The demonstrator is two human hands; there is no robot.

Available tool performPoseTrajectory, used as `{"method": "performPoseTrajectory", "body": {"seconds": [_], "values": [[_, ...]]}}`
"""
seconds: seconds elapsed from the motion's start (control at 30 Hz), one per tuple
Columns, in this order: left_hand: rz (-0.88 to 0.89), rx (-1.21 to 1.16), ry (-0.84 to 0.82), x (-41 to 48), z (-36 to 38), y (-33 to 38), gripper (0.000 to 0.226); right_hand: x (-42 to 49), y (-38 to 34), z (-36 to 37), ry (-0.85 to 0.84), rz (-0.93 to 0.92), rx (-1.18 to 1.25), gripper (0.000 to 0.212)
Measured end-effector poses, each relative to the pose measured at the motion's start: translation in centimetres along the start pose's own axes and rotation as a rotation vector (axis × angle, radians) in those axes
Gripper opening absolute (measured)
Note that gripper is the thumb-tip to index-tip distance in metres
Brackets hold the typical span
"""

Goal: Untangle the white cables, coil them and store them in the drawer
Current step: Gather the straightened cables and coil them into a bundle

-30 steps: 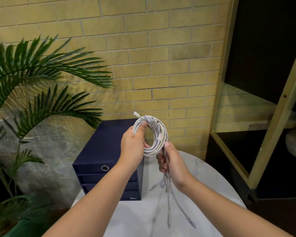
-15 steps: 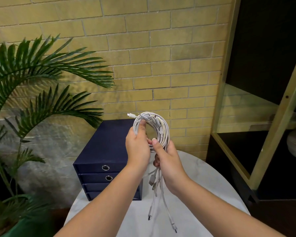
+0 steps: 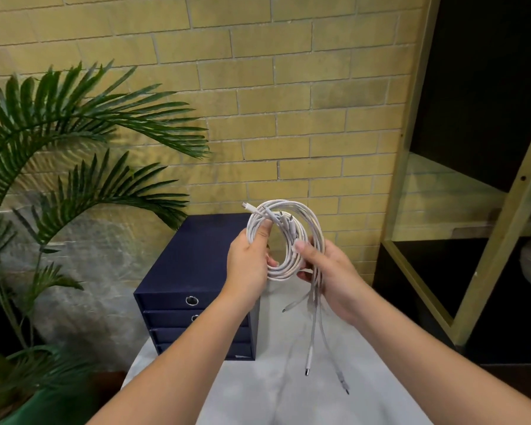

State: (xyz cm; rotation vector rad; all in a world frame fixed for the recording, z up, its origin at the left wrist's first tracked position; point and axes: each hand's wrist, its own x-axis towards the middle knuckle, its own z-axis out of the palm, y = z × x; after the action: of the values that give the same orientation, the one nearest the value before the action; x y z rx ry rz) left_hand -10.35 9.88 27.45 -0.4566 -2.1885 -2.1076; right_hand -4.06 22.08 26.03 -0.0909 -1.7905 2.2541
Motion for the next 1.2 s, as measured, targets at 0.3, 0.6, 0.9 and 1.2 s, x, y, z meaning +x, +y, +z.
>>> {"method": "performPoseTrajectory", "body": {"seconds": [0.3, 0.6, 0.9, 1.2], "values": [[0.089, 0.205, -0.481, -0.3, -1.3, 0.3, 0.037, 1.8, -5.9, -3.5, -0.39, 0.071, -0.441, 0.048], [0.109, 0.421, -0.481, -0.2, -1.8, 0.1, 0.034, 2.2, -7.7, -2.8, -0.358, -0.18, -1.136, 0.028], [0.165, 0.486, -0.355, 0.3, -2.3, 0.2, 0.022, 1.8, -6.7, -3.5, -0.408, 0.004, -0.853, 0.029], [0.129, 0.296, -0.083, 0.8, -2.2, -0.3, 0.022, 0.1, -1.8, -2.4, -0.182, 0.04, -0.371, 0.038]]}}
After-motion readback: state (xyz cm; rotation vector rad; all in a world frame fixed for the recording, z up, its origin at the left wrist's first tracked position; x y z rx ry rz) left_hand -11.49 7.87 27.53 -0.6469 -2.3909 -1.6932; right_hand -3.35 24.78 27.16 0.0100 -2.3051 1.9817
